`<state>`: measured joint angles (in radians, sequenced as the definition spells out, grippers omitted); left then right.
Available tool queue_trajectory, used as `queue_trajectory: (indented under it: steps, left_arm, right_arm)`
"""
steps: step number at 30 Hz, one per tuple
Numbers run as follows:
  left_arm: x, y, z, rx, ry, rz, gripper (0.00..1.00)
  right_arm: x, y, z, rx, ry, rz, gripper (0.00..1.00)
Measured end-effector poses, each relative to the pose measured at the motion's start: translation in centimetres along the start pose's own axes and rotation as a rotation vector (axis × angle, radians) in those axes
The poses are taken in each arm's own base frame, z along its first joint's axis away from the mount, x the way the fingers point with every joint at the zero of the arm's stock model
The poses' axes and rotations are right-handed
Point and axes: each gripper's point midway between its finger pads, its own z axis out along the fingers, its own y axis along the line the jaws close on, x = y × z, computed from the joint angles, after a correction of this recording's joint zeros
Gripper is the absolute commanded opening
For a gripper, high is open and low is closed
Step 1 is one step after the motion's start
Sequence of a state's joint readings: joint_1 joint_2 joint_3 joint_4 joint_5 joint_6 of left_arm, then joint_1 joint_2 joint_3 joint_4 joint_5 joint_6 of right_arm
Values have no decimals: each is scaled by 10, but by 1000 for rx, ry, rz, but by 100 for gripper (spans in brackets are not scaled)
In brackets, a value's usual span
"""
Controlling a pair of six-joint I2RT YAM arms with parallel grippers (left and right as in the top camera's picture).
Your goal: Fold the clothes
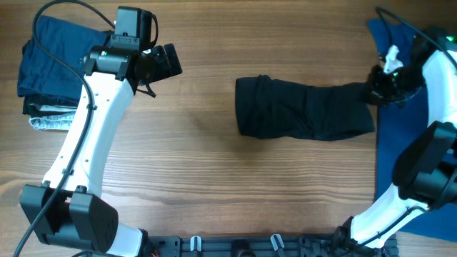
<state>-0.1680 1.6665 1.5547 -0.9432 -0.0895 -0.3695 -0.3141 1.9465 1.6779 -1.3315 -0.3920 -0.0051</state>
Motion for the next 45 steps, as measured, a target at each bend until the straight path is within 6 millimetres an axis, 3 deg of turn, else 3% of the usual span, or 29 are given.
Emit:
queue_trajectory:
  steps: [5,11,17,24,29,32,33,35,39,41,42,44,45]
  left_arm:
    - [0,0,0,0,0,0,100]
    - [0,0,0,0,0,0,100]
    - [0,0,0,0,0,0,100]
    - [0,0,0,0,0,0,100]
    - [0,0,0,0,1,0,100]
    - [0,0,0,0,0,0,100]
    - [0,0,0,0,0,0,100]
    - [0,0,0,0,0,0,100]
    - [0,0,0,0,0,0,100]
    - [0,0,0,0,0,0,100]
    - [0,0,0,0,1,0,100]
    - [0,0,0,0,0,0,100]
    - [0,0,0,0,1,0,100]
  right_arm:
    - [17,61,1,-51,14,-62,4]
    - [37,120,24,-64,60,-170,4]
    - [41,180,47,-64,-9,-268,4]
    - [40,210,65,-33,-94,-378,7]
    - [46,208,103,-36,-108,-420,7]
    - [48,218,117,-59,-134,-461,13]
    - [48,222,121,-69,-146,-473,31]
    - [51,230,128,-89,-164,-492,49]
    - [47,249,125,-162,-199,-522,59]
    - [43,254,113,-210,-187,-528,54]
    - [38,251,103,-218,-188,-513,46]
    - [29,234,78,-214,-192,-469,21]
    - [32,215,61,-192,-170,-424,4]
